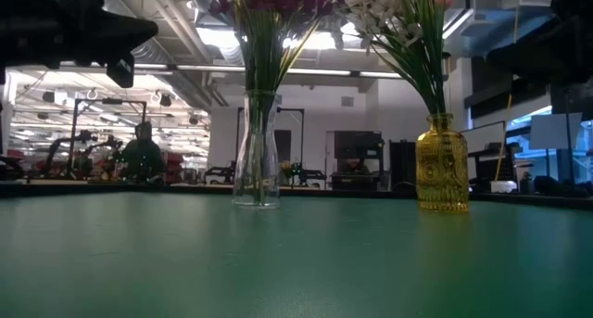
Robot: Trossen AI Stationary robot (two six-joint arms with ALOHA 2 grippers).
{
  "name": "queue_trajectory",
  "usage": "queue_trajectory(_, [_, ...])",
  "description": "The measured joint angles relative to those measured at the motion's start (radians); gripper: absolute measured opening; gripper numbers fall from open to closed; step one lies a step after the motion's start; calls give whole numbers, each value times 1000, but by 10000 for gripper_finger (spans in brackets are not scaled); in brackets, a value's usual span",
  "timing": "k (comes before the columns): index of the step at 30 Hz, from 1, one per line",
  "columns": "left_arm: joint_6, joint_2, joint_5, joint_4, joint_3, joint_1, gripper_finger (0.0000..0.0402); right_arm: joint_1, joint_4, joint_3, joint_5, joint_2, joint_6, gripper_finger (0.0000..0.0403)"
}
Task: Sort flowers into vase by color
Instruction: Return to Home Position
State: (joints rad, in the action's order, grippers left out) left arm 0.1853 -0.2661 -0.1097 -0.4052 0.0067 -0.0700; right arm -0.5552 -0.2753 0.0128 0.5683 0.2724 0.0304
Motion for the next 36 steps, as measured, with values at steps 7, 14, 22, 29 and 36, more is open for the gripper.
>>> queue_trajectory(7, [-2,0,0,7,0,0,0,0,51,-1,67,0,1,0])
queue_trajectory(14, [-8,0,-15,10,0,0,0,0,154,-2,112,0,1,6])
queue_trajectory(22, [-11,0,-15,14,0,0,0,0,192,-3,94,0,1,20])
queue_trajectory(29, [-11,0,-15,14,0,0,0,0,194,-4,94,0,1,21])
queue_trajectory(36, [-11,0,-16,15,0,0,0,0,195,-4,94,0,1,21])
